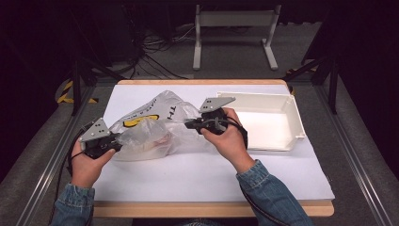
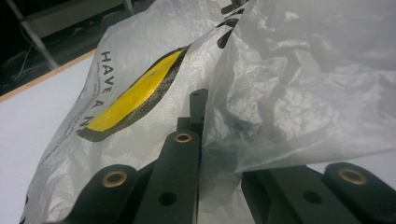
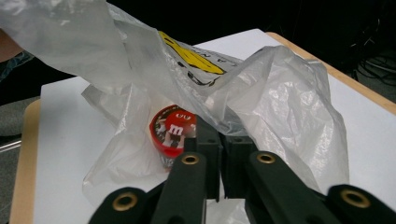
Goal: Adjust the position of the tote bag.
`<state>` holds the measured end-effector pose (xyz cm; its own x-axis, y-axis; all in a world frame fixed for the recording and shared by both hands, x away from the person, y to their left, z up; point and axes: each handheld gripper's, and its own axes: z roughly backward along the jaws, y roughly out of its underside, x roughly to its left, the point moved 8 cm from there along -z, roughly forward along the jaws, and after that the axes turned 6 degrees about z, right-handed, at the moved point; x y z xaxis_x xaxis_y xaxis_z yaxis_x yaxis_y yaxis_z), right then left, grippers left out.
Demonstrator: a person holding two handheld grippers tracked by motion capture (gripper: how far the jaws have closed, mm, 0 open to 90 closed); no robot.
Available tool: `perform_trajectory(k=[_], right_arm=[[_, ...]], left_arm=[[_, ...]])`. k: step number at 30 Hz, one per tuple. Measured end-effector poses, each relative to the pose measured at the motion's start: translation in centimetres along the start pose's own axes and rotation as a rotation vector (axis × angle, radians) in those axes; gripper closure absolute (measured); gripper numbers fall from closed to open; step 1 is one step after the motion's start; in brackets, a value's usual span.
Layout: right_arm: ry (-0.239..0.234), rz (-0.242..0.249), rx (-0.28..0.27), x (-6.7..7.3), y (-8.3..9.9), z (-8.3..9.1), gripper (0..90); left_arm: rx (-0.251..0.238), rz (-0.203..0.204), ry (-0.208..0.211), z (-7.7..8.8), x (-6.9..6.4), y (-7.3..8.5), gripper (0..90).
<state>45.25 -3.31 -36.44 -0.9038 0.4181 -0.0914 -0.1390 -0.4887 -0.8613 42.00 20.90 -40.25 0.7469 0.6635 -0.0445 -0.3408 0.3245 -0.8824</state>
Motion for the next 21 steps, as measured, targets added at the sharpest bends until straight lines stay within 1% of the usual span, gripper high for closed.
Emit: perform_trajectory(k=[2, 3, 5, 7, 8, 10, 12, 13, 14, 15, 17, 18, 19, 20, 21], right_arm=[[-0.001, 0.015, -0.005, -0.3, -0.4, -0.6, 81.5], [0.007, 0.026, -0.003, -0.6, -0.4, -0.8, 78.3], [0.018, 0.035, -0.005, -0.9, -0.6, -1.3, 71.4], [0.027, 0.052, -0.02, -1.4, -0.8, -1.9, 57.2], [0.03, 0.06, -0.028, -1.5, -0.9, -2.1, 50.7], [0.026, 0.065, -0.048, -1.7, -1.0, -2.5, 37.6], [0.031, 0.063, -0.062, -1.9, -1.0, -2.9, 27.7], [0.035, 0.058, -0.072, -2.1, -1.0, -3.0, 25.2], [0.035, 0.058, -0.072, -2.1, -1.0, -3.0, 25.2], [0.039, 0.042, -0.074, -2.5, -0.9, -3.3, 21.5], [0.041, 0.026, -0.073, -2.8, -0.9, -3.5, 21.5], [0.046, 0.007, -0.077, -3.0, -0.8, -3.7, 21.5], [0.046, 0.007, -0.077, -3.0, -0.8, -3.7, 21.5], [0.051, -0.018, -0.081, -3.2, -0.8, -3.9, 21.5], [0.055, -0.054, -0.09, -3.4, -0.8, -4.2, 21.5]], left_arm=[[0.002, 0.012, -0.013, -0.1, 0.5, 0.2, 86.2], [0.005, 0.013, -0.02, -0.2, 0.7, 0.4, 86.0], [0.003, 0.028, -0.022, -0.2, 1.1, 0.5, 85.6], [0.004, 0.043, -0.031, -0.3, 1.4, 0.7, 84.5], [0.005, 0.042, -0.033, -0.3, 1.6, 0.7, 84.5], [0.01, 0.054, -0.041, -0.3, 2.0, 1.0, 84.0], [0.016, 0.064, -0.05, -0.4, 2.4, 1.2, 83.7], [0.02, 0.069, -0.055, -0.5, 2.6, 1.4, 83.7], [0.02, 0.069, -0.055, -0.5, 2.6, 1.4, 83.5], [0.026, 0.083, -0.058, -0.6, 2.9, 1.6, 83.4], [0.043, 0.095, -0.068, -0.8, 3.3, 2.1, 83.5], [0.051, 0.098, -0.07, -0.9, 3.4, 2.3, 83.7], [0.051, 0.098, -0.07, -0.9, 3.4, 2.3, 83.9], [0.059, 0.1, -0.072, -1.0, 3.6, 2.5, 83.9], [0.072, 0.104, -0.069, -1.0, 3.6, 2.7, 84.3]])
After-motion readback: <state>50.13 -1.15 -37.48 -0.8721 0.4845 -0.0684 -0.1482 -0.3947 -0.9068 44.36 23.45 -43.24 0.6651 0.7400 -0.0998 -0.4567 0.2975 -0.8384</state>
